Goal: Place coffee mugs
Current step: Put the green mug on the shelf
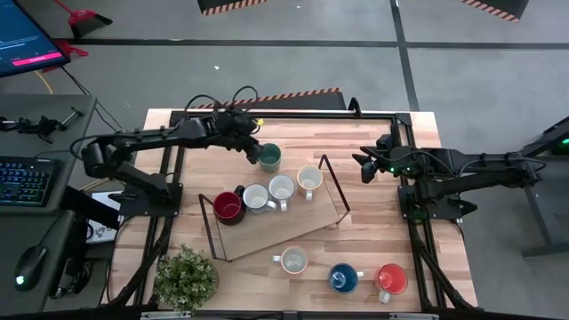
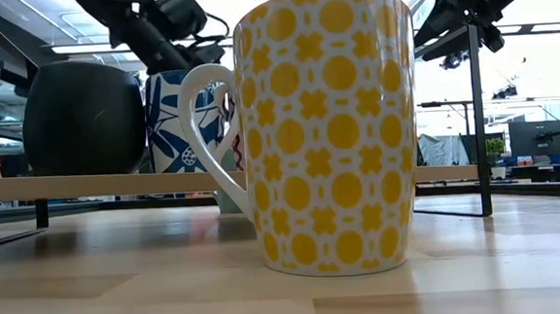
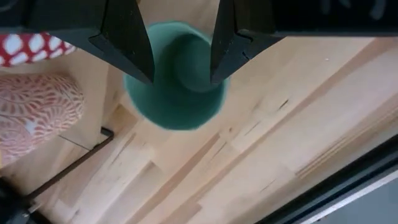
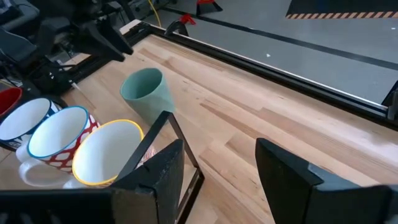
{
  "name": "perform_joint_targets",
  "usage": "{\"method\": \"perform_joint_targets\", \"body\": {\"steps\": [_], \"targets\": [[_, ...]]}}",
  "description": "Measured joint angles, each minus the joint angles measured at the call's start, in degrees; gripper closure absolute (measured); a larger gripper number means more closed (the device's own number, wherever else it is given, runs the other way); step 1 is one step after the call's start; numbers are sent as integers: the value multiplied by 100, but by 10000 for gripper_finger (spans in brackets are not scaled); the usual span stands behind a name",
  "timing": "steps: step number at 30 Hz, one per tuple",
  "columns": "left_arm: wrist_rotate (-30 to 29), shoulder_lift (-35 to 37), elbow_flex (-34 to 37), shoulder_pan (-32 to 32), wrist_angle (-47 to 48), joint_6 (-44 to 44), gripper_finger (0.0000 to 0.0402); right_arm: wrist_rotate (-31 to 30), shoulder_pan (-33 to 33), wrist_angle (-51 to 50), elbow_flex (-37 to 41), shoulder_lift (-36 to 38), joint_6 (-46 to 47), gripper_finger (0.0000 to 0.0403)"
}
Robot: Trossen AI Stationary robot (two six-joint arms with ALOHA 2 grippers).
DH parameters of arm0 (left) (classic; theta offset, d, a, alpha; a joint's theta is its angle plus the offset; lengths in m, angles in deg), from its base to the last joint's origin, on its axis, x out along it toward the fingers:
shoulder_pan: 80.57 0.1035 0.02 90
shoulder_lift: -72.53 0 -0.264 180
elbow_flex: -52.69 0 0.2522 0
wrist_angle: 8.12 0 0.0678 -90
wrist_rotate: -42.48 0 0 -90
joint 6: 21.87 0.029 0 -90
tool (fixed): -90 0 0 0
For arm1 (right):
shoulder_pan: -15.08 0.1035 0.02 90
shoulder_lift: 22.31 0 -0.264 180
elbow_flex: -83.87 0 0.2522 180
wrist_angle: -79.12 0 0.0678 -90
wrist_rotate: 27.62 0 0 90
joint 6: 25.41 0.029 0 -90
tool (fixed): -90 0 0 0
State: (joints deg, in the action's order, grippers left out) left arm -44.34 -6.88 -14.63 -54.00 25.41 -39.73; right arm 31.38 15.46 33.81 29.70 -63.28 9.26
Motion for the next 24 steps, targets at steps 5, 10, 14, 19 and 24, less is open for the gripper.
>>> {"method": "perform_joint_targets", "body": {"steps": [5, 10, 14, 19, 24], "targets": [[-189, -305, -286, 6, 17, 170, 254, -2, 0, 0, 0, 0, 0, 224], [-356, -702, -691, 6, 283, 298, 254, -2, 0, 2, 0, 0, -3, 224], [-391, -1063, -964, 4, 661, 410, 254, -2, 0, 0, 0, 0, -2, 224], [-406, -1391, -1036, 4, 727, 458, 254, 0, 0, -7, 0, 2, -11, 224], [-411, -1610, -1040, 4, 743, 500, 254, 114, -2, -12, 0, 0, -15, 224]]}}
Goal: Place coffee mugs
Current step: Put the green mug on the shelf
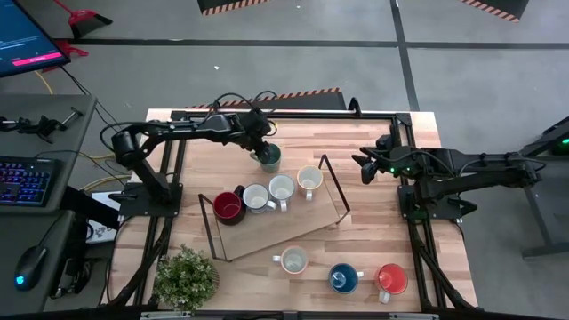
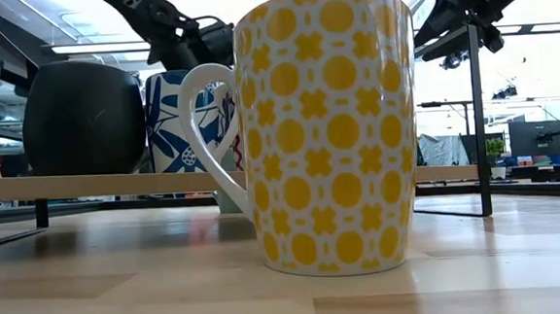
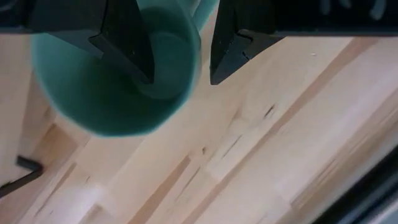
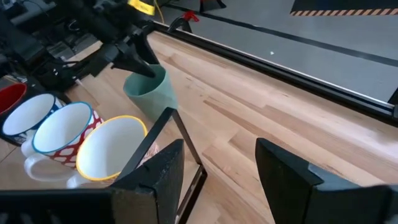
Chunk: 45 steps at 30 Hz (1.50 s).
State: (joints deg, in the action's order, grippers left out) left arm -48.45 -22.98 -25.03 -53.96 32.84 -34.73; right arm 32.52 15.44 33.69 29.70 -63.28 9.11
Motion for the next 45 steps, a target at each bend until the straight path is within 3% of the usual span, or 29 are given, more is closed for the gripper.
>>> {"method": "perform_joint_targets", "body": {"steps": [26, 30, 36, 45], "targets": [[-127, -821, 0, -37, -195, 15, 256, 117, 0, -163, 0, 0, 1, 224], [-126, -821, 0, -46, -352, 63, 287, 117, 0, -165, 0, 1, 1, 224], [-109, -787, -2, -46, -653, 71, 382, 115, 0, -169, 0, 2, 2, 224], [-127, -817, -37, -42, -754, 55, 392, 95, 2, -200, 0, 0, 0, 224]]}}
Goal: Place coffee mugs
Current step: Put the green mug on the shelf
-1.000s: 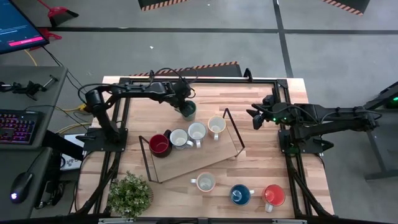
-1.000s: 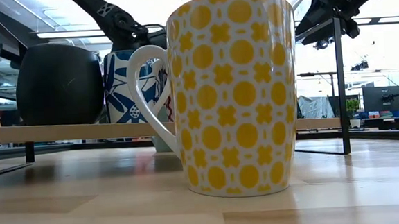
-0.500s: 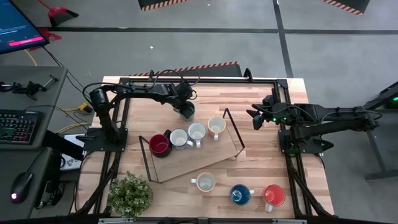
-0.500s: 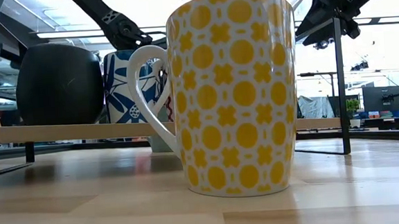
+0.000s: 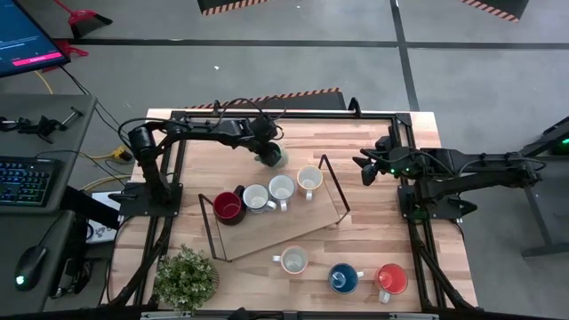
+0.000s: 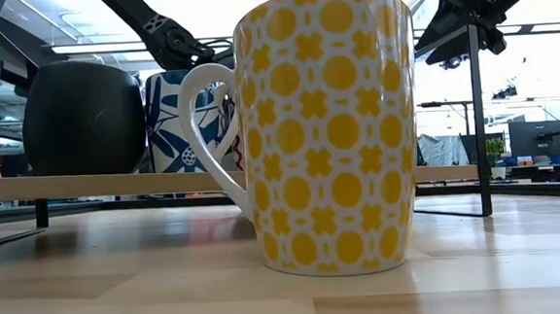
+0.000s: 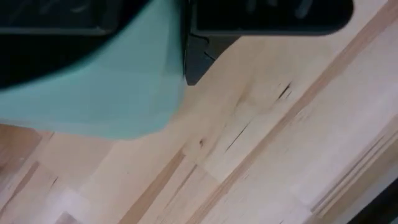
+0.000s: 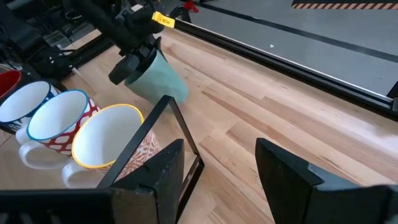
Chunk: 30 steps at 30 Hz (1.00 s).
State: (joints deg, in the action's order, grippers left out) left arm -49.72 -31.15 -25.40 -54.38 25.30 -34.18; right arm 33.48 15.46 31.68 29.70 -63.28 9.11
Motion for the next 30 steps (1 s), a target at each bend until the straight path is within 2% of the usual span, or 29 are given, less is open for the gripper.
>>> {"method": "perform_joint_targets", "body": {"steps": [7, 12, 20, 25, 30], "targets": [[28, -7, -989, 3, 667, 398, 392, -2, -2, -14, 0, 2, 0, 224], [-34, -5, -2217, -115, 1948, 924, 392, -2, -2, -55, 0, 2, 0, 224], [-226, 68, -4388, -639, 4074, 1604, 392, -5, -2, -142, 0, 0, -142, 224], [-488, 70, -5228, -1060, 5424, 1505, 392, -4, -2, -142, 0, 0, -155, 224], [-509, 98, -5581, -1586, 6422, 964, 392, -2, -2, -140, 0, 0, -321, 224]]}}
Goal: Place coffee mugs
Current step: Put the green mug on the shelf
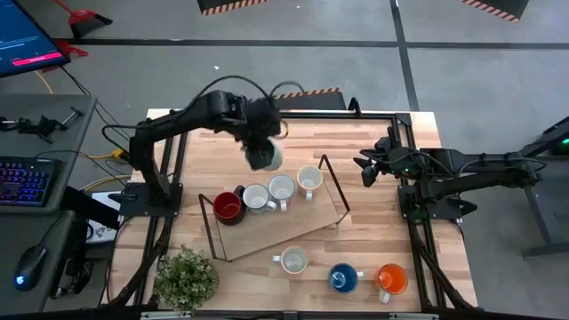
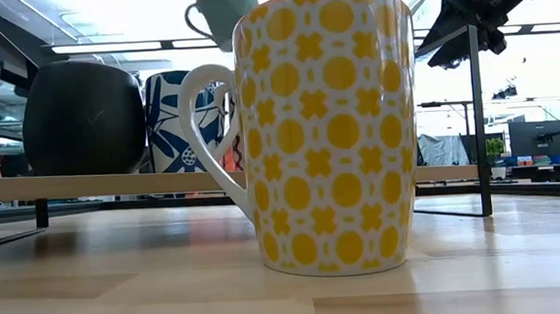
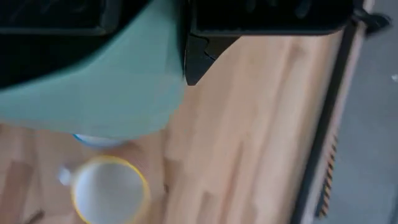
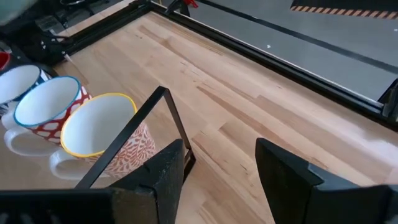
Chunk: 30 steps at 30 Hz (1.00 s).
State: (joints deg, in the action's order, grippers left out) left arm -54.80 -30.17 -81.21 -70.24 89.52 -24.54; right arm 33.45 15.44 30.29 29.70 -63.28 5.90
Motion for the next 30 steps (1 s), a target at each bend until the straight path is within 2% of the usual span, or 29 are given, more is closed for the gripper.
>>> {"method": "perform_joint_targets", "body": {"steps": [5, 12, 19, 24, 30], "targets": [[8, 55, -34, -608, 477, -1064, 392, -1, 0, 4, 0, 0, -269, 224], [-79, 30, -34, -1603, 614, -3458, 392, 70, 0, 9, 0, 0, -328, 224], [-285, -73, 218, -2568, 599, -5739, 392, 614, 1, 9, 0, 0, -327, 224], [-265, -271, 660, -3064, 455, -6458, 392, 1106, 2, 7, 0, 0, -285, 224], [-221, -743, 777, -3344, 435, -6794, 392, 1211, 2, 15, 0, -33, 20, 224]]}}
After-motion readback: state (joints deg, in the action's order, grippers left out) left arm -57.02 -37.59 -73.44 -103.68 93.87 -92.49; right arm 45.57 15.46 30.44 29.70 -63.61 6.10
